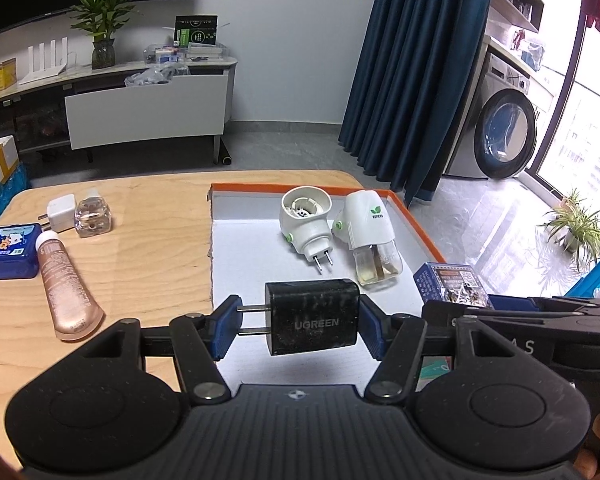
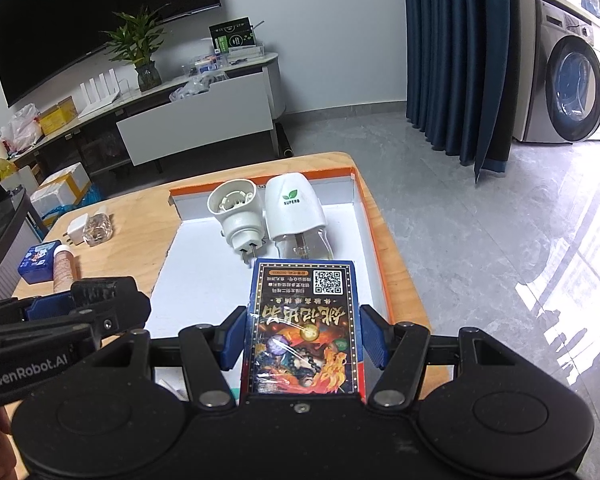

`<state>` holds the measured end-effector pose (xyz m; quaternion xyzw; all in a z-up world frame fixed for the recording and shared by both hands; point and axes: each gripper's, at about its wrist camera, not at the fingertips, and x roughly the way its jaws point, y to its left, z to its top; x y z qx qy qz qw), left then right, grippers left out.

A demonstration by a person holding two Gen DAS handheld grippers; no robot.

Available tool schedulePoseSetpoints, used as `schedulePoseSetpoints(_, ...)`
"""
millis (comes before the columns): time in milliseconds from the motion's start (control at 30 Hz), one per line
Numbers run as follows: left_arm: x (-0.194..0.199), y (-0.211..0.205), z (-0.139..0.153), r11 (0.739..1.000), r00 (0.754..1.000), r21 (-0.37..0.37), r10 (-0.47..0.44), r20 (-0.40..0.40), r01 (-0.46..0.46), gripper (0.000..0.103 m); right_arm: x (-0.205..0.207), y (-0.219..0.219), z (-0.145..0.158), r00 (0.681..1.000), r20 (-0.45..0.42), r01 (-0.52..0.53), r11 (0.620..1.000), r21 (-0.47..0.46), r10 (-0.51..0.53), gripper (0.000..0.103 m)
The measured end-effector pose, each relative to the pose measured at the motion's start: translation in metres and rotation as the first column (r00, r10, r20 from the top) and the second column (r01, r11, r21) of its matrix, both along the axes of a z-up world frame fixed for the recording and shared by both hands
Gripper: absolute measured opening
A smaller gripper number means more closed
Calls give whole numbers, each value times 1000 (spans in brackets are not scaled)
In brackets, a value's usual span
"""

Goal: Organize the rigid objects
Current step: 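Lower the card box with the right tool while the left lowers the charger, open both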

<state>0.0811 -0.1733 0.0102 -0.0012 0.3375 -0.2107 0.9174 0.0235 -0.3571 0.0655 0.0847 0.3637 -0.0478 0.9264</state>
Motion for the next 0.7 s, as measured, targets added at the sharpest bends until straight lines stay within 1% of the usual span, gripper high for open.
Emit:
schedulePoseSetpoints(367, 9, -9, -8, 1000, 1000, 12, -14, -17, 14, 62, 17, -8, -6, 1000, -15, 17, 1000, 8, -17, 72)
schedulePoseSetpoints(467, 11, -11, -9, 1000, 1000, 13, -16, -21, 16, 62, 19, -11, -3, 999, 16, 30, 1000, 0, -30, 74)
schedulePoseSetpoints(700, 16, -20, -13, 999, 999, 14, -29, -34, 30, 62, 12, -20, 7, 997, 51, 54, 999, 2, -54, 75)
